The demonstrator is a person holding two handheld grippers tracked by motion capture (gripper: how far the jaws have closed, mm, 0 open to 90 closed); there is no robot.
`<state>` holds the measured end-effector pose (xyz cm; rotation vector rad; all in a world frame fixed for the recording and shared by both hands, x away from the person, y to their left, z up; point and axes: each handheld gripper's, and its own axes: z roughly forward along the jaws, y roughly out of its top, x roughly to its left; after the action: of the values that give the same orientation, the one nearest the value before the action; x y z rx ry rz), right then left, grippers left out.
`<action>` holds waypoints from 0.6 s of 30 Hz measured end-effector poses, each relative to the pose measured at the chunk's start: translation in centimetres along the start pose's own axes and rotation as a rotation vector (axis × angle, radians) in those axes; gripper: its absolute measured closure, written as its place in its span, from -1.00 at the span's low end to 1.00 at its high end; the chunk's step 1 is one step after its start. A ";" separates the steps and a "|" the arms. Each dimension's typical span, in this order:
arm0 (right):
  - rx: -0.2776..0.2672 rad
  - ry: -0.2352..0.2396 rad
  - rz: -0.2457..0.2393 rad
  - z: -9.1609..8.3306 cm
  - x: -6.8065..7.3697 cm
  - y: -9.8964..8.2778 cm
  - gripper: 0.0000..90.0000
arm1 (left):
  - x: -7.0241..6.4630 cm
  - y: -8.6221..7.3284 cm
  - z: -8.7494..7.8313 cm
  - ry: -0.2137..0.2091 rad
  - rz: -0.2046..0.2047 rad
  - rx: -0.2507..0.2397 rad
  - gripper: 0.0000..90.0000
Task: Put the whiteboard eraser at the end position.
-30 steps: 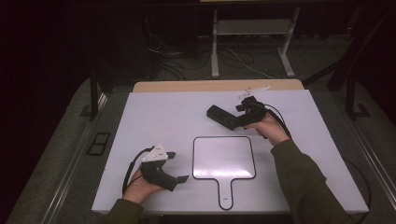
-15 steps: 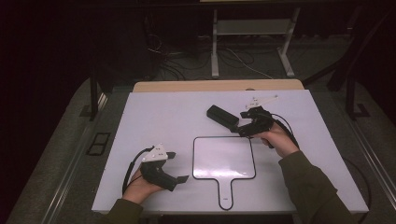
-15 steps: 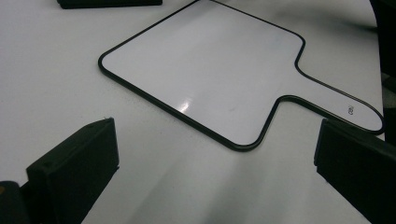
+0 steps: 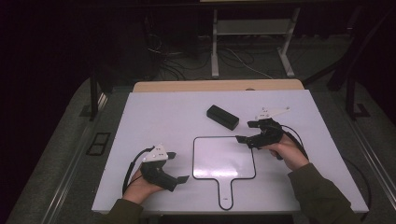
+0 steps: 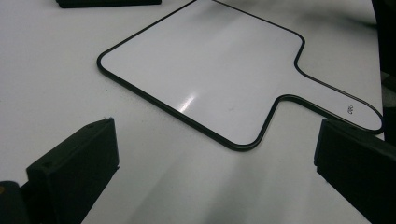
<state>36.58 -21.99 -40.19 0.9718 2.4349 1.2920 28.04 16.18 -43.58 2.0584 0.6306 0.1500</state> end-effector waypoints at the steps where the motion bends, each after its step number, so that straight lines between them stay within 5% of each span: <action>1: -0.004 0.002 0.002 -0.2 0.1 -0.2 -0.63 | 0.0 0.0 0.0 0.001 -0.001 0.000 -1.00; 18: -0.023 -0.002 0.012 -2.5 1.7 -3.6 -0.63 | -0.1 0.1 0.0 0.001 0.003 -0.001 -1.00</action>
<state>32.48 -23.93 -41.44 0.9822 2.4105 1.3196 27.94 16.11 -43.50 2.0587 0.6273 0.1529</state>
